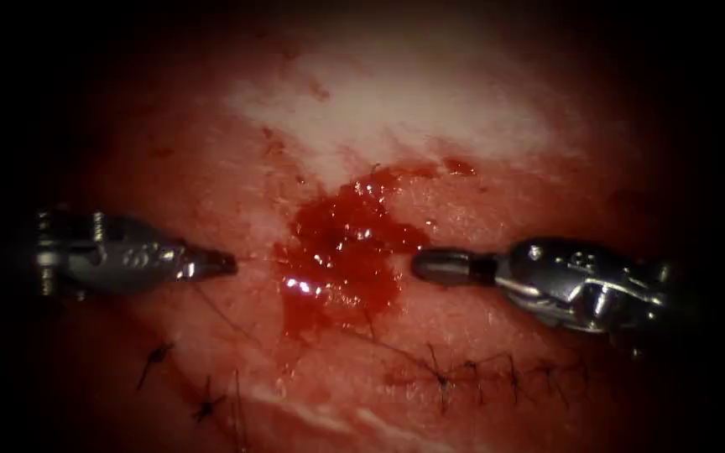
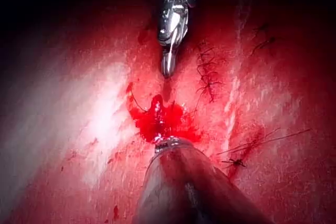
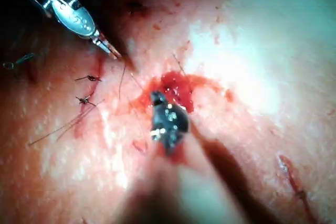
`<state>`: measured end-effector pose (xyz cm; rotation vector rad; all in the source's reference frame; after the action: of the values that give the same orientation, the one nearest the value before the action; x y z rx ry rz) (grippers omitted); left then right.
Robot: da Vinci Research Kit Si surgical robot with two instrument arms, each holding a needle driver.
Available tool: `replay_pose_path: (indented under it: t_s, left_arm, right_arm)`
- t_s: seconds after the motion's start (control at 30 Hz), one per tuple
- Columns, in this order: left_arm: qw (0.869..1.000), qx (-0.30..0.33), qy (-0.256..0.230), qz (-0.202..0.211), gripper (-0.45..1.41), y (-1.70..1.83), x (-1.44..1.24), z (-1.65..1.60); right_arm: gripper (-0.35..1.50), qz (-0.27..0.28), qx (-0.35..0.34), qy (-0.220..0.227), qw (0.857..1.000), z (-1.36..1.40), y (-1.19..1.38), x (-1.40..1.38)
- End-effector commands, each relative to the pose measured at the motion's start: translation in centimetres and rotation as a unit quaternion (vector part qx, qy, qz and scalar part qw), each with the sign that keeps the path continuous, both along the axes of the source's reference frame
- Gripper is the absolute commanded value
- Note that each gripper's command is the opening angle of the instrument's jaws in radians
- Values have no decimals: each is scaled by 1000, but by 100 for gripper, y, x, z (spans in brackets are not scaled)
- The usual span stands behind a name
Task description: Wound Closure
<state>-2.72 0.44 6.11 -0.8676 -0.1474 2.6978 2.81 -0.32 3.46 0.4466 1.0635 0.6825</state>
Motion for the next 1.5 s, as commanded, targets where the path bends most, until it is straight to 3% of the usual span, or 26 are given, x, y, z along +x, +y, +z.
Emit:
replay_pose_path:
  t_s: [0.03,0.2,0.43,0.87,1.23,1.5]
  left_arm:
    - [1000,-5,-4,3,-45,-4,-6,5]
    - [999,-23,-17,15,-45,-1,-11,-4]
    - [996,-32,-74,24,-45,9,-24,-15]
    - [995,-48,-87,28,-45,24,-30,-4]
    - [992,-41,-119,23,-45,35,-51,37]
    - [991,-30,-130,19,-45,23,-69,76]
  right_arm:
    - [-35,4,-10,2,1000,8,-2,11]
    - [-35,14,-23,-3,1000,21,-5,34]
    - [-35,13,-31,-13,999,49,-11,59]
    - [-35,5,-37,-8,999,57,-12,67]
    - [-35,0,-43,14,999,58,-16,70]
    - [-35,21,-43,35,998,59,-16,70]
